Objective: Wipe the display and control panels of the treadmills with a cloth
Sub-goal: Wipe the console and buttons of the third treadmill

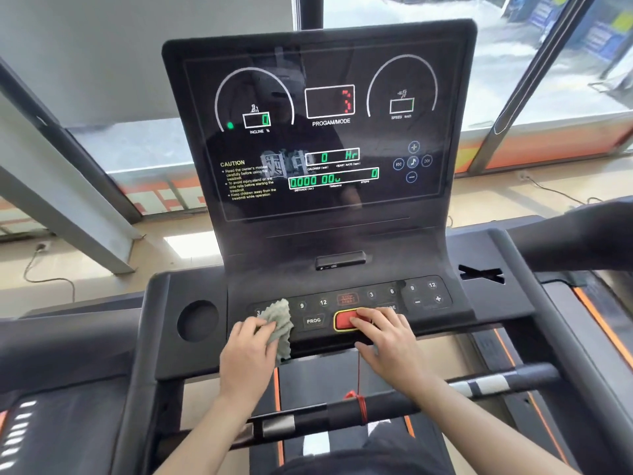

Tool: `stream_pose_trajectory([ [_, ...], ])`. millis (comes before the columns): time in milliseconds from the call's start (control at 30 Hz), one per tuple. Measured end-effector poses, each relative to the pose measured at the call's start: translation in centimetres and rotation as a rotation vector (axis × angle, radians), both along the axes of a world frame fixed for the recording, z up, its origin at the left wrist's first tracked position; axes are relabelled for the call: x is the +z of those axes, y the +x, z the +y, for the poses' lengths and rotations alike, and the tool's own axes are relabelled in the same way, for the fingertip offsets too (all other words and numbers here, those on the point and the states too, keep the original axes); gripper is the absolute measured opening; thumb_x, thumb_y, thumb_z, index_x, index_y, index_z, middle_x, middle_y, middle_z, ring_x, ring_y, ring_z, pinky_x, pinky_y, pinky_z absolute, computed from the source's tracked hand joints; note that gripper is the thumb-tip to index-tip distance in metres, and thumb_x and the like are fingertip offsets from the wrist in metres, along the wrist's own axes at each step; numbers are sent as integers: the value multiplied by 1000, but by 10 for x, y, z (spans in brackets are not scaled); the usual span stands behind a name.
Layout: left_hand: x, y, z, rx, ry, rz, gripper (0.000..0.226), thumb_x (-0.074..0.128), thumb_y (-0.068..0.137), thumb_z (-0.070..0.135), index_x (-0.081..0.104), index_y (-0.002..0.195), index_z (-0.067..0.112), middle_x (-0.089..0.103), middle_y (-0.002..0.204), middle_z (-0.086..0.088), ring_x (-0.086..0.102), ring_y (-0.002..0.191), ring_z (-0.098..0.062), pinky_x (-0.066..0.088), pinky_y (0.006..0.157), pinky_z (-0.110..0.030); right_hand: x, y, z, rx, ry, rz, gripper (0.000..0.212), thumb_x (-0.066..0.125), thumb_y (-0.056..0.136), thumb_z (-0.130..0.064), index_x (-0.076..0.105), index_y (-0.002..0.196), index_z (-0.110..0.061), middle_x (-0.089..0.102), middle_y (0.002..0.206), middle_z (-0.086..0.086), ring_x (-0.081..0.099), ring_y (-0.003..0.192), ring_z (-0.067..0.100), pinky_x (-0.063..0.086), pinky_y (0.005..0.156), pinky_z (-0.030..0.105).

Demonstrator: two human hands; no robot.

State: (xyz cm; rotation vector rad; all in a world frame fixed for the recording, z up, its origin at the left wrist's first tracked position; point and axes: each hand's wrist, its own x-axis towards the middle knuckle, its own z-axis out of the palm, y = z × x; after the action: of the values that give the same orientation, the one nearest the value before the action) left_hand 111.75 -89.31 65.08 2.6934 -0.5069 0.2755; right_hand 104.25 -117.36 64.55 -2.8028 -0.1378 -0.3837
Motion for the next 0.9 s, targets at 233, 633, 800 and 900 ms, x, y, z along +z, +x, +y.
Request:
stream_pose_trajectory([
  [233,8,-24,-64,-123,5,111,39,73,82,45,77,114,22,67,113,9,58,107,-17,58,82,-35,-1,1,-17,96,47,33,49,80,71,-28,68,119,-23,61,130,-7,54,111,20,49,85,35],
  [633,19,24,-37,144,309,341,85,9,87,79,23,160,39,9,171,-1,6,157,-30,18,124,-48,-3,0,-26,176,39,52,52,71,75,-23,64,126,-21,57,135,-3,53,113,25,45,86,37],
  [800,13,18,-59,-70,356,304,73,14,96,70,17,161,38,2,170,4,-4,157,-28,10,127,-48,-4,-1,-27,187,41,50,50,67,78,-21,64,128,-19,56,138,-1,54,116,27,46,88,39],
  [900,7,-17,-42,-97,356,229,62,22,102,61,23,160,37,15,169,7,8,157,-25,23,125,-45,-5,0,-26,181,42,35,50,68,77,-18,65,127,-17,58,136,1,55,115,28,46,87,40],
])
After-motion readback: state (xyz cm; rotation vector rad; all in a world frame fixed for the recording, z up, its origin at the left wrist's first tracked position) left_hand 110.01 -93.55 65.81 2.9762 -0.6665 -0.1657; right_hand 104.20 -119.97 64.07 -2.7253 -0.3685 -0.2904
